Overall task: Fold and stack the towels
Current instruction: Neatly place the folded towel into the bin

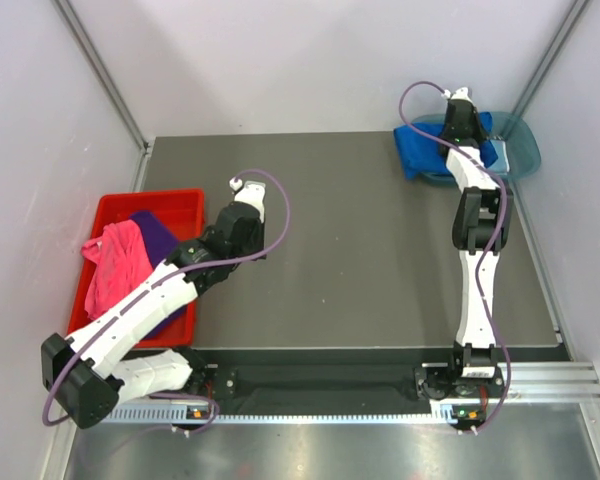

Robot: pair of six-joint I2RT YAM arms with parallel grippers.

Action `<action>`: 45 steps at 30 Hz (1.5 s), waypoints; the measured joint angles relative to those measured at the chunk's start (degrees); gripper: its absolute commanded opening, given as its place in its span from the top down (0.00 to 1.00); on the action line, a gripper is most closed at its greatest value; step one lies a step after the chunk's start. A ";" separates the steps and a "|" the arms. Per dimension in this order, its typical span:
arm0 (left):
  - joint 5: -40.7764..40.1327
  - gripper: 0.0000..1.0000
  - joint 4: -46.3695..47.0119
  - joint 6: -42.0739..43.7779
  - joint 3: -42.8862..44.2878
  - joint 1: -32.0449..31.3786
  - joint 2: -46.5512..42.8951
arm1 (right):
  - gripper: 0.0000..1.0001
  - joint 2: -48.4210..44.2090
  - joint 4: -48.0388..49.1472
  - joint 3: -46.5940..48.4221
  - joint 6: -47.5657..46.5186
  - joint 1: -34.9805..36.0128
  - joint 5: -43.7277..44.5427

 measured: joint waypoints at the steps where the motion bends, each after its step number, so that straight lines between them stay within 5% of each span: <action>1: 0.13 0.90 0.00 0.00 -0.02 0.09 0.00 | 1.00 0.02 0.50 0.00 -0.15 -0.02 0.00; 19: 2.69 0.91 0.35 -0.02 -0.02 0.74 1.97 | 1.00 0.02 2.27 0.11 -0.94 -3.91 -0.55; 22: 3.02 0.91 0.52 -0.02 -0.02 0.74 2.54 | 0.84 0.02 2.25 0.11 -0.09 -4.83 -1.07; 23: 3.17 0.91 0.48 -0.02 -0.02 0.74 2.75 | 0.70 0.02 2.23 0.11 0.35 -5.11 -1.29; 26: 3.34 0.91 0.52 -0.02 -0.02 0.74 3.13 | 0.50 0.02 2.19 0.11 1.81 -5.75 -1.66; 32: 3.37 0.91 0.55 -0.02 -0.02 0.83 3.28 | 0.22 0.02 0.59 0.11 5.81 -6.45 -2.93; 40: 3.37 0.87 0.55 -0.13 -0.02 0.98 3.23 | 0.06 -2.12 -6.43 -0.68 15.13 -6.08 -5.57; 45: 3.28 0.78 0.46 -1.36 0.00 1.01 2.25 | 0.00 -14.43 -11.32 -8.02 25.09 -4.61 -9.70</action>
